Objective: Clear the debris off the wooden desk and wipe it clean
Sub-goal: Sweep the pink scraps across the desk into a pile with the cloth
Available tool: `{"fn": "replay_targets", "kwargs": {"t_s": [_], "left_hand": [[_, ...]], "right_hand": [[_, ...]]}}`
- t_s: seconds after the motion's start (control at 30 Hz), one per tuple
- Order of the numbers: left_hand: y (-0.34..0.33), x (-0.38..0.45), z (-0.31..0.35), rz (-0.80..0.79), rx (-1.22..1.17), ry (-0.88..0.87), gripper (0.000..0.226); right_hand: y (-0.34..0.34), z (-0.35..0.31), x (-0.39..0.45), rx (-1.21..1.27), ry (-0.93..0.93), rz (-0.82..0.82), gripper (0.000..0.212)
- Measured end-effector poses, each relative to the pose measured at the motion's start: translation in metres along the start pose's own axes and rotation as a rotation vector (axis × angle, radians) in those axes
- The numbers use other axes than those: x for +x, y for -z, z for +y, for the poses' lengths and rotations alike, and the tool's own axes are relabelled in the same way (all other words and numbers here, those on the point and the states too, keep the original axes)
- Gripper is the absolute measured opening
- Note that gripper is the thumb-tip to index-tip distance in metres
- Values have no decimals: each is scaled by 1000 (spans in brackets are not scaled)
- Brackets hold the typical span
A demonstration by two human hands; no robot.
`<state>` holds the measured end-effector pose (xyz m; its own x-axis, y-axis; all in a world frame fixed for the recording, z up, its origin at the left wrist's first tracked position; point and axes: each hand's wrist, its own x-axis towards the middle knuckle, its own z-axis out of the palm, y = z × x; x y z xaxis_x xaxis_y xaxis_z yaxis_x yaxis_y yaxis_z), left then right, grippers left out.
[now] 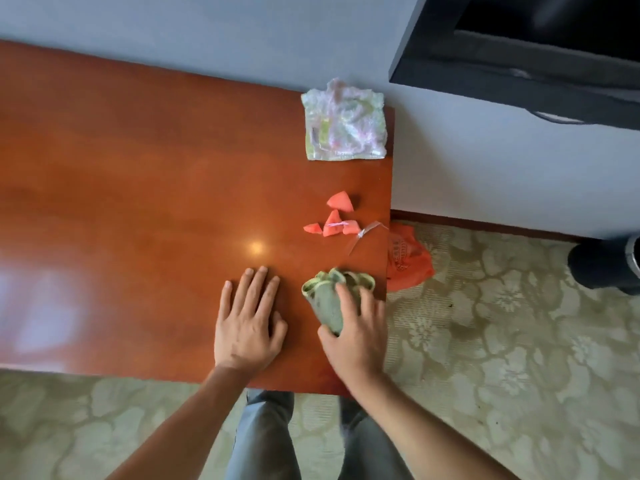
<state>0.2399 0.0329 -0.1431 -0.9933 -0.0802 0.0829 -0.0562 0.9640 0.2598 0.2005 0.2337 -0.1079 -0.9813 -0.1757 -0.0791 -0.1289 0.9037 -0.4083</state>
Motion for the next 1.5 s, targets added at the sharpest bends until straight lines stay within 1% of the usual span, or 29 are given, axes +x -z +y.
{"fn": "replay_targets", "kwargs": {"t_s": [0.03,0.13,0.17,0.2,0.23,0.3,0.33,0.37,0.4,0.5,0.53,0.57,0.6,0.63,0.7,0.77,0.83,0.9,1.0,1.03,1.07,1.1,1.2,1.23,1.27,1.4,1.43,1.47,1.5], "left_hand": [[0,-1,1,8,12,25,68],[0,-3,2,18,38,50,70],[0,-2,2,21,48,61,70],[0,-3,3,25,58,74,69],[0,-2,5,32,66,85,69],[-1,-4,6,49,80,104,67],[-2,-4,6,56,83,109,67],[-2,-4,6,62,82,113,67],[-2,-4,6,69,81,115,67],[-3,-4,6,85,71,125,66],[-3,-4,5,86,66,130,66],[-3,-5,5,82,61,133,66],[-2,-5,5,78,56,135,66],[-2,-5,5,78,52,140,67],[-3,-7,5,90,46,153,66],[-3,-7,5,114,51,172,65],[-4,-8,3,131,58,196,65],[-5,-10,2,152,65,239,63],[-4,-12,3,155,88,288,62],[-3,-13,4,152,94,299,62],[-3,-13,4,147,100,309,63],[-2,-13,5,140,105,322,63],[0,-12,8,91,123,369,68],[1,-12,8,78,125,383,71],[1,-11,8,71,122,395,72],[-1,-13,7,61,102,392,73],[-1,-12,6,68,102,383,73],[-2,-12,6,78,102,373,72],[-3,-11,5,91,101,367,72]], "right_hand": [[-2,2,-13,34,121,-42,72],[11,39,-30,-9,669,-323,71],[17,53,-22,-43,762,-361,70],[22,64,-13,-66,762,-356,69],[25,71,-6,-53,672,-314,68],[22,66,-5,13,353,-167,68],[17,56,-14,40,230,-113,68],[12,44,-24,65,175,-95,69],[8,34,-34,86,206,-112,70],[5,39,-47,44,677,-295,68],[9,48,-37,12,791,-319,66],[12,57,-26,-14,836,-310,65],[15,65,-17,-33,803,-267,65],[17,71,-12,-40,704,-205,65],[14,69,-13,-34,406,-68,66],[2,48,-18,-30,192,53,64],[-11,14,-14,14,82,64,62],[-18,-15,-4,47,143,43,65],[-16,-20,13,-31,493,-89,69],[-12,-12,24,-69,579,-126,70],[-8,-2,33,-115,603,-131,71],[-4,8,39,-142,543,-93,70],[-5,14,33,-103,113,82,70],[-10,8,23,-109,73,98,71],[-14,2,11,-104,111,90,71],[-12,3,-2,-80,522,-127,73],[-11,5,10,-91,541,-145,72],[-11,4,22,-99,496,-132,72],[-13,-2,32,-89,386,-96,72]]}}
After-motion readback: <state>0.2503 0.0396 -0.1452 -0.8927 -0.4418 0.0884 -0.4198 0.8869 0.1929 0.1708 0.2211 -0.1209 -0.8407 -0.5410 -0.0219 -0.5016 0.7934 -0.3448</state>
